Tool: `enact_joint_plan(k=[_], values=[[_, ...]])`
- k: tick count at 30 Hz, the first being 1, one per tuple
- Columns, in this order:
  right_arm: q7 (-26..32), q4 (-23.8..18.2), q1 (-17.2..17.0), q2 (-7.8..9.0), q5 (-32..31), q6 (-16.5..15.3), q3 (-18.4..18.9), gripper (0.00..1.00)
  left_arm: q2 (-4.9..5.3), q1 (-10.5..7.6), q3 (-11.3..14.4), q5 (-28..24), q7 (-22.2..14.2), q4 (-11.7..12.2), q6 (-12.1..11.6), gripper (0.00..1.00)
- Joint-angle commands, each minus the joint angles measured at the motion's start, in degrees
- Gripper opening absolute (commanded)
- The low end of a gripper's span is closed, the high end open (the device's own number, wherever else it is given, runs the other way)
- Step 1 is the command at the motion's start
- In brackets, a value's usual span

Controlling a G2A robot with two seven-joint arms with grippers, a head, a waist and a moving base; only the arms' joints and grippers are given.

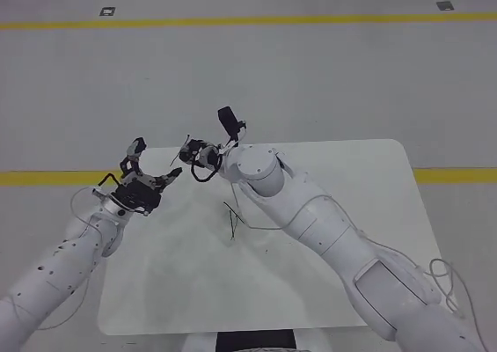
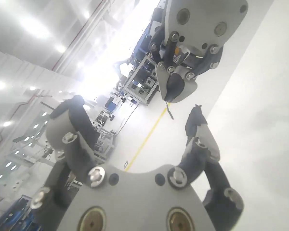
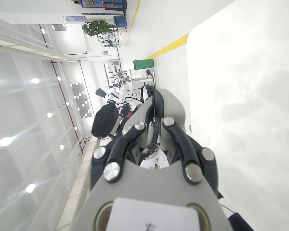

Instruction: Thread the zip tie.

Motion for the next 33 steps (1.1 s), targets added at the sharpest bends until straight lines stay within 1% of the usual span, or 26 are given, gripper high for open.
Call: enact_joint_plan(k=[1,2,6,7,8,10,15,16,26,28,33], values=[[-0.12,0.02,0.06,-0.21,-0.04,0.0,-0.01,0.0,0.34,-0.46,0.74,0.0,-0.26,-0.17,0.0,0.91],[-0.21,0.02,0.06,-0.35,0.01,0.0,0.02,0.0,0.52,-0.72,1.09,0.0,-0.38,-0.25,0.0,0.87],[-0.37,0.3,0.08,-0.75,-0.09,0.0,0.07,0.0,1.02,-1.53,2.33,0.0,-0.44,-0.37,0.0,0.63],[-0.41,0.38,0.08,-0.84,-0.13,0.0,0.08,0.0,1.13,-1.73,2.65,0.0,-0.51,-0.37,0.0,0.55],[-0.44,0.44,0.07,-0.92,-0.14,0.0,0.09,0.0,1.22,-1.95,2.97,0.0,-0.67,-0.31,0.0,0.51],[-0.51,0.61,0.06,-1.11,-0.23,0.0,0.15,0.0,1.47,-2.54,3.76,0.0,-0.95,-0.24,0.0,0.46],[-0.89,0.62,-0.18,-1.43,-0.6,0.0,0.49,0.0,2.03,-3.8,5.42,0.0,-1.61,-0.13,0.0,0.4],[-0.95,0.57,-0.24,-1.46,-0.71,0.0,0.57,0.0,2.11,-3.95,5.63,0.0,-1.74,-0.17,0.0,0.41],[-1.6,-0.29,-1.01,-1.55,-2.23,0.0,1.71,0.0,3.03,-5.41,7.45,0.0,-2.75,-0.32,0.0,0.38],[-1.79,-0.45,-1.16,-1.51,-2.72,0.0,1.89,0.0,3.19,-5.59,7.72,0.0,-2.95,-0.4,0.0,0.36],[-2.0,-0.83,-1.59,-1.39,-3.68,0.0,2.32,0.0,3.58,-5.83,8.32,0.0,-3.45,-0.68,0.0,0.35]])
